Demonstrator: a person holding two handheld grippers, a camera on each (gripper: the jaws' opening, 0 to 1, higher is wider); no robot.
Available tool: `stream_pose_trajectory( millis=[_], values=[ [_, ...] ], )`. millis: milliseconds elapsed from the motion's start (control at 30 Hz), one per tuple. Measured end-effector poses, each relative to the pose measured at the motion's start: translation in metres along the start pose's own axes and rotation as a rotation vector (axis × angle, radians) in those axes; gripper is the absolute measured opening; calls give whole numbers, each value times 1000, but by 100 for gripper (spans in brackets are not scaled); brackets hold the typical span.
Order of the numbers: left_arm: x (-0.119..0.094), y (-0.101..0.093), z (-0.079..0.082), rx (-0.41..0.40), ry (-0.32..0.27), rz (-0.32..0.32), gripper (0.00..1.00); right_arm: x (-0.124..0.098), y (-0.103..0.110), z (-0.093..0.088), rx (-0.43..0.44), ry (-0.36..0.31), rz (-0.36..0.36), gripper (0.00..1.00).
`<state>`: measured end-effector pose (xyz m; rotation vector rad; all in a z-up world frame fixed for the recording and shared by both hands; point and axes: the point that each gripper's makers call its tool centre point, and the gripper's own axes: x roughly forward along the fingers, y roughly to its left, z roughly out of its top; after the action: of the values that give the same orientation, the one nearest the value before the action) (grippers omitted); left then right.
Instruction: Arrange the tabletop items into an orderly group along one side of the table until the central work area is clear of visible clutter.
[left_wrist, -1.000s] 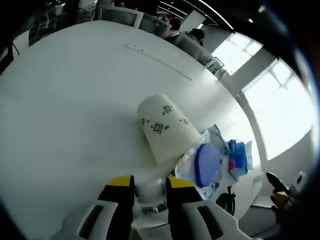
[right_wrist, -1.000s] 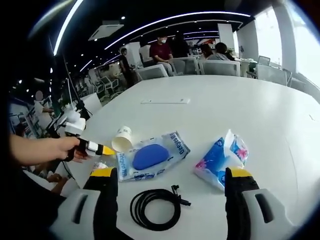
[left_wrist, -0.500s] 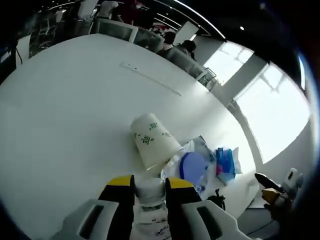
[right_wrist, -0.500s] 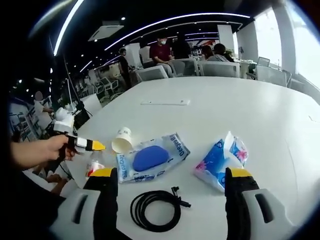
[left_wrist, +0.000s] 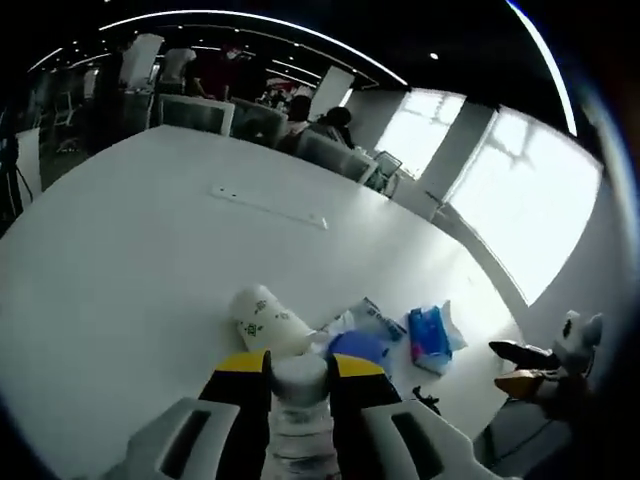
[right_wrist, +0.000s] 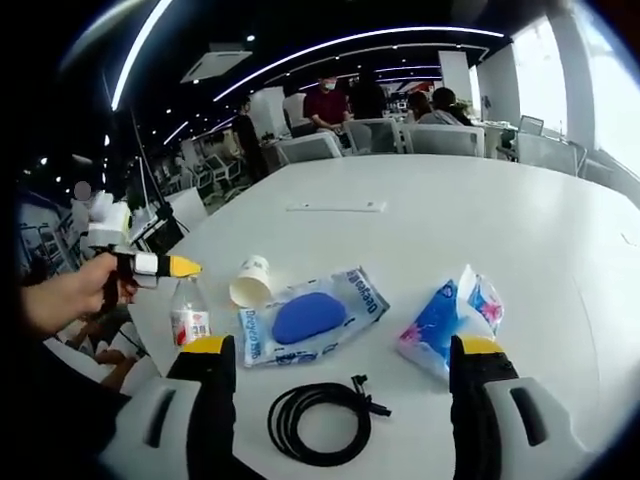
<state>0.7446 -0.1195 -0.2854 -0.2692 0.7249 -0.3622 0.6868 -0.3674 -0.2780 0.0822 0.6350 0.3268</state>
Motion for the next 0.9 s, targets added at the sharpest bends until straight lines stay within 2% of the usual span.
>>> stream_pose_trajectory(
  millis=[33, 100, 367, 900],
  values=[
    [-1, 0, 2, 39, -7, 1, 19, 0, 0, 0, 0, -2, 0, 85],
    [-3, -3, 1, 44, -10, -5, 19, -1, 1, 1, 0, -4, 1, 85],
    [-16, -15, 1, 162, -66, -7, 19, -1, 2, 3, 0, -10, 2, 85],
    [-42, -43, -12, 289, -121, -14, 19, -5, 6, -1, -21, -5, 13, 85]
  ],
)
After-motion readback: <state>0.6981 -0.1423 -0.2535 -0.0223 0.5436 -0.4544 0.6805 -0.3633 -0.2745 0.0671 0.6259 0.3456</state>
